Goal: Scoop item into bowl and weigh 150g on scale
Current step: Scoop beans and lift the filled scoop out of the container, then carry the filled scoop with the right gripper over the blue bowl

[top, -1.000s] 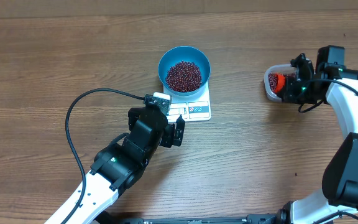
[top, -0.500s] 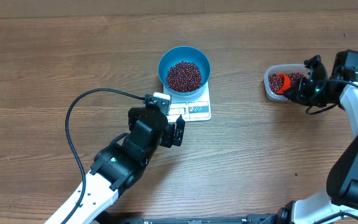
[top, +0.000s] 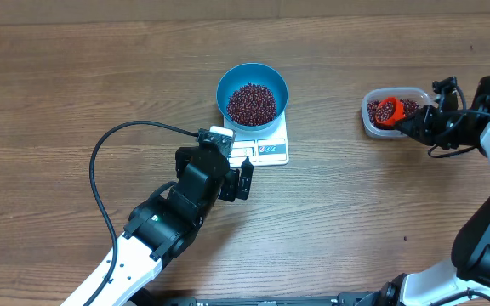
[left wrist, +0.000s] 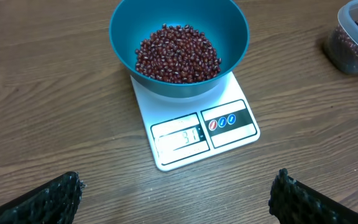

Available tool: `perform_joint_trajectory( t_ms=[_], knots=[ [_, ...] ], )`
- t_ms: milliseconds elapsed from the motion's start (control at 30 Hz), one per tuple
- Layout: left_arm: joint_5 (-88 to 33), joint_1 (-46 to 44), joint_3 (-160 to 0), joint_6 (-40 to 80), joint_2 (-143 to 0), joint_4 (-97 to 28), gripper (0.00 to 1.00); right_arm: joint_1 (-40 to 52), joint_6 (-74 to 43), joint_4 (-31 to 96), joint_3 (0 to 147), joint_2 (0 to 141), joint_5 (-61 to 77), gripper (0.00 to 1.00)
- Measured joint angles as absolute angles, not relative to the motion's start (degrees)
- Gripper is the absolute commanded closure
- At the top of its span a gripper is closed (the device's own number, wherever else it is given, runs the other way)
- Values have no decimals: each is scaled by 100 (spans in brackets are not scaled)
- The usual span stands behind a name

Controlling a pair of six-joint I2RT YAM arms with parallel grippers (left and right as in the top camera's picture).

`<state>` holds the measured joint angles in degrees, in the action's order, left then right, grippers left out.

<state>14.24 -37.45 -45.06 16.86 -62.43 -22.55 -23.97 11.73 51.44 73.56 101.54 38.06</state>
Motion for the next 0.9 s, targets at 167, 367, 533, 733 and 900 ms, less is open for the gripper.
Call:
perform_joint_trajectory(
  t_ms=[167, 367, 533, 733, 900],
  knots=[
    [1424, -3745, -4506, 1686, -6243, -2255, 1, -2609, 1184, 5142, 7356, 10154, 4200, 96],
    [1424, -3745, -4506, 1686, -6243, -2255, 0, -2814, 1188, 5153, 7356, 10154, 4654, 96],
    [1424, -3745, -4506, 1686, -6243, -2255, 1, -2836, 1192, 5172, 7356, 10154, 4963, 96],
    [1424, -3745, -4506, 1686, -6243, -2272, 0, -2687, 1203, 5269, 7356, 10154, 5103, 96],
    [1424, -3745, -4506, 1686, -6243, -2272, 0, -2405, 1201, 5277, 7356, 10130, 5319, 96]
  ],
)
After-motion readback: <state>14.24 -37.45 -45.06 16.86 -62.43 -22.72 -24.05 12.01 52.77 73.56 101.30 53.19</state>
